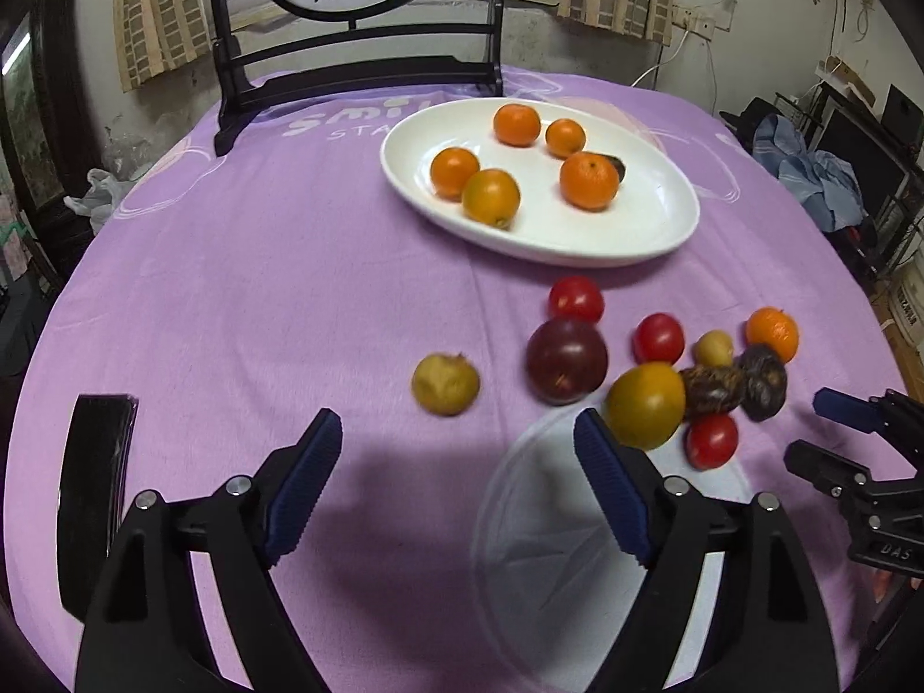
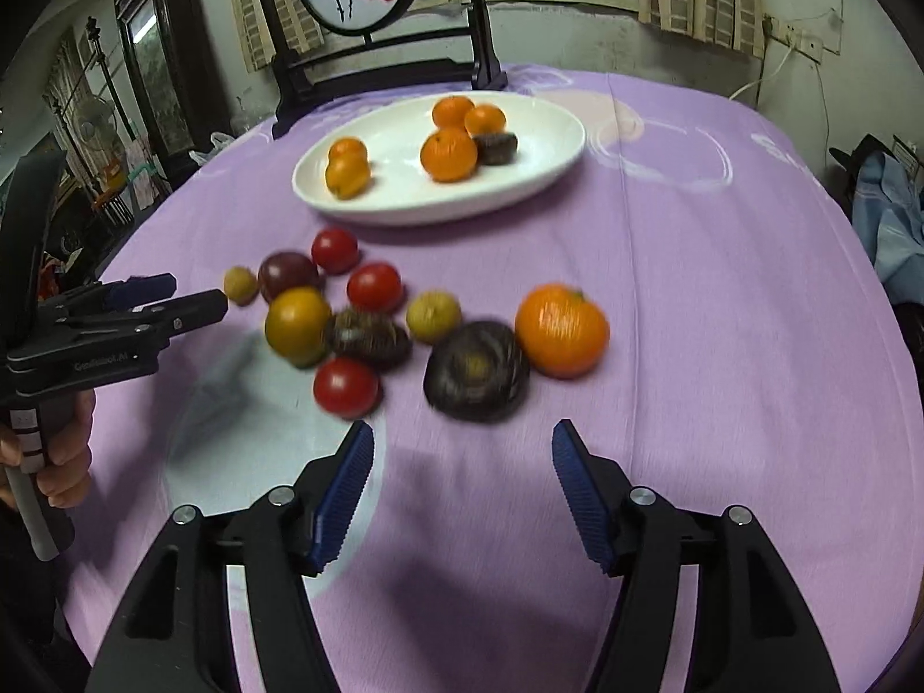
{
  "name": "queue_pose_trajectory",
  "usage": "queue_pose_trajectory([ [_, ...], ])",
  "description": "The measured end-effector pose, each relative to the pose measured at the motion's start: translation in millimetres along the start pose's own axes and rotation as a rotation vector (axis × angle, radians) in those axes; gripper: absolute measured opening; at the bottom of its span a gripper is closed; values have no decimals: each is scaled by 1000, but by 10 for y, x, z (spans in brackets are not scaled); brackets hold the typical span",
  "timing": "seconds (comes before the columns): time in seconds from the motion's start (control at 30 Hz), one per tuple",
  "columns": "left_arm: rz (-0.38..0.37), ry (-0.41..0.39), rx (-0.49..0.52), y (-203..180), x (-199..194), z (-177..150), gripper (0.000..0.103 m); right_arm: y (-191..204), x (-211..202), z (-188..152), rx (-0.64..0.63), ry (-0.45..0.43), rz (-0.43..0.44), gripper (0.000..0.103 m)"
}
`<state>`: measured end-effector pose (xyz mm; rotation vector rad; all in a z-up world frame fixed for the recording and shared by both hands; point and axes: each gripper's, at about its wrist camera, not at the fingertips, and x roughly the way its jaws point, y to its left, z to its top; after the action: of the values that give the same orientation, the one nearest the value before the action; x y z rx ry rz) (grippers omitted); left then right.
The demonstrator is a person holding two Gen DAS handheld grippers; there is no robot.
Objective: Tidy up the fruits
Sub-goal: 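Move both open tools back toward the fruit cluster, then grasp a dark purple fruit with the right tool while the left tool grasps a yellowish fruit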
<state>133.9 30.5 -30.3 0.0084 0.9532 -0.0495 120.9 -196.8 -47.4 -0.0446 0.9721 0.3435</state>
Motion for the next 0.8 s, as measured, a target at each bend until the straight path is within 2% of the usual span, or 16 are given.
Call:
queue_pose_trajectory([
  [0.17, 31, -34, 32, -46, 16, -83, 85, 19, 43, -92, 15, 17, -22, 65],
  [0.33, 13, -36, 44, -41, 27, -103, 85, 37, 114, -85, 15, 34, -57, 65],
  [0.63, 16, -9, 81, -47, 76, -135, 85, 108, 364, 138, 0, 44, -143, 65],
  [0.67, 11, -6, 77, -38, 79, -133, 85, 109, 386, 174, 4, 41, -146, 63],
  [0.7, 5, -3, 71, -26, 82, -132, 85, 124, 394, 200, -2, 30, -137, 47],
  [0.8, -10, 10, 45, 23, 102, -117, 87, 143, 411, 235, -5, 21, -147, 44],
])
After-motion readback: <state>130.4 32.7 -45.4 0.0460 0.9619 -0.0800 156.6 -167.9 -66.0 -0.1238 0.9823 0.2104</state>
